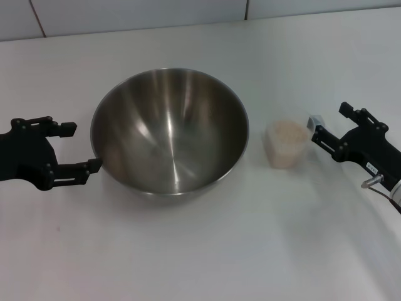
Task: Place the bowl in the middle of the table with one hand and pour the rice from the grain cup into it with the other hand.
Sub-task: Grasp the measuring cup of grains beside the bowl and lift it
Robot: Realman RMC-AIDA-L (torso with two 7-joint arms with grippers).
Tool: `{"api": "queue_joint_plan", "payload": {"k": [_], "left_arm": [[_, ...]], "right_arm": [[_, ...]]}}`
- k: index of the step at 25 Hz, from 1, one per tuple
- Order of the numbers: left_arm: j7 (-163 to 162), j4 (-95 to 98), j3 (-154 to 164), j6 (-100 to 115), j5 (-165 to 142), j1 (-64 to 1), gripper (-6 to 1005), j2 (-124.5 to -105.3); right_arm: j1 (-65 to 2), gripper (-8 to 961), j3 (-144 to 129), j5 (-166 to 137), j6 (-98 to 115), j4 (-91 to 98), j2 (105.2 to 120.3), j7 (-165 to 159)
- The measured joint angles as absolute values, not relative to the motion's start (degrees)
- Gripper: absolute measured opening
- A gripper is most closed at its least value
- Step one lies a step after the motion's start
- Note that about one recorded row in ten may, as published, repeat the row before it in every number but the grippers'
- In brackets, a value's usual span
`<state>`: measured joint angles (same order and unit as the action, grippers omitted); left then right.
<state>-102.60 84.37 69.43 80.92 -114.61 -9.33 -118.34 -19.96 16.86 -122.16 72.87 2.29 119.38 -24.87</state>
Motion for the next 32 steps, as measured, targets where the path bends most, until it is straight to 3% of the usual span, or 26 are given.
{"api": "queue_joint_plan", "payload": {"k": [7, 12, 15, 19, 26, 32], "left_arm": [[-102.6, 83.2, 69.4, 80.9, -114.7, -9.8, 802, -118.28], [-102.7, 83.1, 69.4, 81.0, -114.7, -10.0, 802, -118.28], [-102.7, 83.1, 69.4, 81.0, -114.7, -10.1, 802, -118.22], [-102.7, 83.1, 69.4, 81.0, -114.7, -10.1, 802, -118.2], [-102.7, 83.1, 69.4, 81.0, -114.7, -10.2, 801, -118.21], [-102.7, 83.0, 69.4, 81.0, -114.7, -10.3, 801, -118.21]], "right_arm": [[-19.7, 783, 18.9, -122.2, 73.0, 1.5, 119.36, -24.7], [-19.8, 582, 19.0, -122.2, 73.0, 0.7, 119.41, -22.5], [-19.8, 341, 19.0, -122.2, 73.0, 0.6, 119.43, -22.1], [-19.9, 111, 19.0, -122.2, 73.0, 0.4, 119.44, -22.0], [-20.1, 15, 19.6, -122.2, 73.1, 0.4, 119.4, -22.0], [-19.8, 14, 22.1, -122.2, 78.1, 0.0, 119.41, -18.6]]}}
